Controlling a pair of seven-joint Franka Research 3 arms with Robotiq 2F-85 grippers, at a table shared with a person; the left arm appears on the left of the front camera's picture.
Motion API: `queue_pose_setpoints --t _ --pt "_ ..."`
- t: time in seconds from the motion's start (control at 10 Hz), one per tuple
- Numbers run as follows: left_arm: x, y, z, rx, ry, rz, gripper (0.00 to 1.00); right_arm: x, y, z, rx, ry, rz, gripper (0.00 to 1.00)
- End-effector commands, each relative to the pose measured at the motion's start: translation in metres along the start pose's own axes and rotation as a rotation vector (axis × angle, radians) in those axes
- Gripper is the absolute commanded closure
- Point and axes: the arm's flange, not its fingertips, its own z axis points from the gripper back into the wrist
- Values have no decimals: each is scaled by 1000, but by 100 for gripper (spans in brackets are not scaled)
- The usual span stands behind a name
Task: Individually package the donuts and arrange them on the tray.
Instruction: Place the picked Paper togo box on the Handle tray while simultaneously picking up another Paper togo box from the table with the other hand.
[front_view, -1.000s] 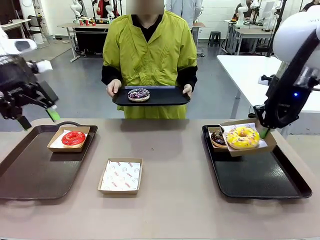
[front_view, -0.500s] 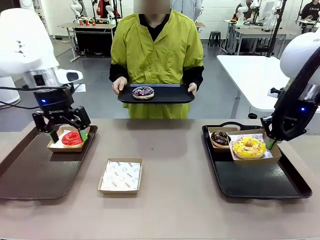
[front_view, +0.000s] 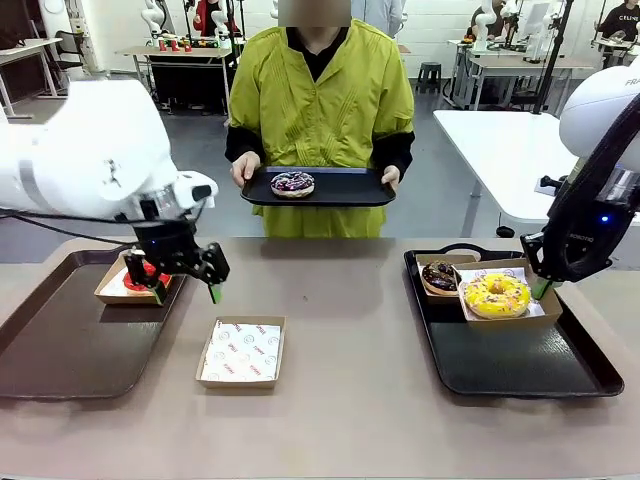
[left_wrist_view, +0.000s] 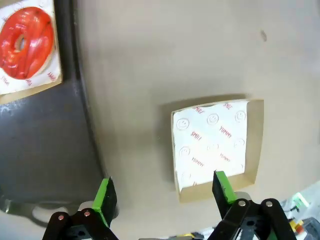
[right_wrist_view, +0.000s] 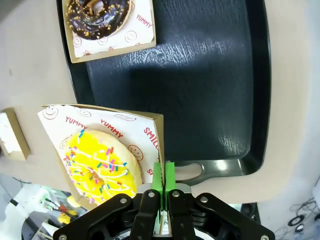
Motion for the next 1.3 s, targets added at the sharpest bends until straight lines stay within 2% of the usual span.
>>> queue_pose_setpoints --t 0.0,0.2,0.7,0.8,1.2 --pt "-5 -15 -26 63 -35 36 0 0 1 2 2 3 8 98" --pt "-3 -8 -15 17 -10 4 0 0 1 2 2 3 8 98" --pt "-3 -8 -15 17 -10 4 0 0 0 0 0 0 0 98" --pt "-2 -8 -20 17 -18 19 0 5 8 -4 -40 2 7 98" --pt "-17 -24 -40 121 -88 118 0 0 -6 -26 -89 -15 22 98"
